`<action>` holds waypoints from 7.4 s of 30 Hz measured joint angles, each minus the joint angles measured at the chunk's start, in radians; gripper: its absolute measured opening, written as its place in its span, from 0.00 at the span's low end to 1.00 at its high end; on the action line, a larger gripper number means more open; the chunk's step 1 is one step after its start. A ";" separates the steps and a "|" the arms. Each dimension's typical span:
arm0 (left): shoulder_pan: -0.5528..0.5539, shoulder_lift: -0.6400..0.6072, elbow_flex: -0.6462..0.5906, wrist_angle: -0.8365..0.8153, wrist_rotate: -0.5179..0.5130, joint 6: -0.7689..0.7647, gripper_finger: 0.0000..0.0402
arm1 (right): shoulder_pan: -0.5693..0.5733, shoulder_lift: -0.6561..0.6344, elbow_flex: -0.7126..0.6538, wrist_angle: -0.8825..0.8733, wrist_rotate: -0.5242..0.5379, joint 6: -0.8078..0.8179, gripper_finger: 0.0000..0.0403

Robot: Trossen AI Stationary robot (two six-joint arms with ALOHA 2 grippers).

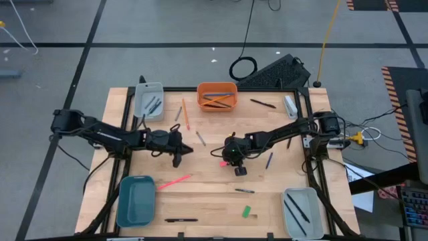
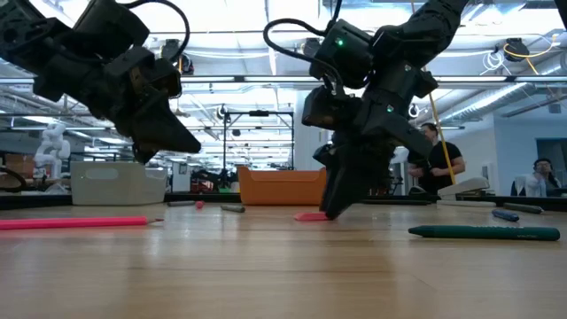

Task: Sort crayons/erasers/pens/pencils in bins
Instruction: Put the pink eraser into the blue bin, then put the black pen into the bottom gray bin

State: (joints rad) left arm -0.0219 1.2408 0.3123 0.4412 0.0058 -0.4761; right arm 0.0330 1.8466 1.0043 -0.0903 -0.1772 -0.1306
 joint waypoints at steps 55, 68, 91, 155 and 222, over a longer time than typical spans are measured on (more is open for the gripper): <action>0.049 0.156 0.124 0.083 -0.022 -0.119 0.04 | 0.046 -0.031 0.006 0.496 0.382 -0.155 0.47; -0.093 -0.051 0.421 -0.840 -0.096 0.024 0.04 | 0.074 -0.154 -0.129 0.458 0.407 -0.048 0.36; -1.001 0.125 0.685 -1.394 0.087 -1.347 0.04 | 0.019 -0.155 -0.311 0.812 0.276 -0.075 0.01; -0.841 0.082 0.462 -1.240 0.424 -0.921 0.70 | 0.080 -0.154 -0.352 0.766 0.364 -0.012 0.00; 0.052 -0.074 -0.050 0.157 -0.093 0.363 0.01 | -0.088 -0.838 -0.474 -0.857 0.598 1.499 0.16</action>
State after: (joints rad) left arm 0.0302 1.1667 0.2623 0.5977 -0.0867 -0.1128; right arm -0.0550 1.0088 0.5298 -0.9470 0.4213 1.3684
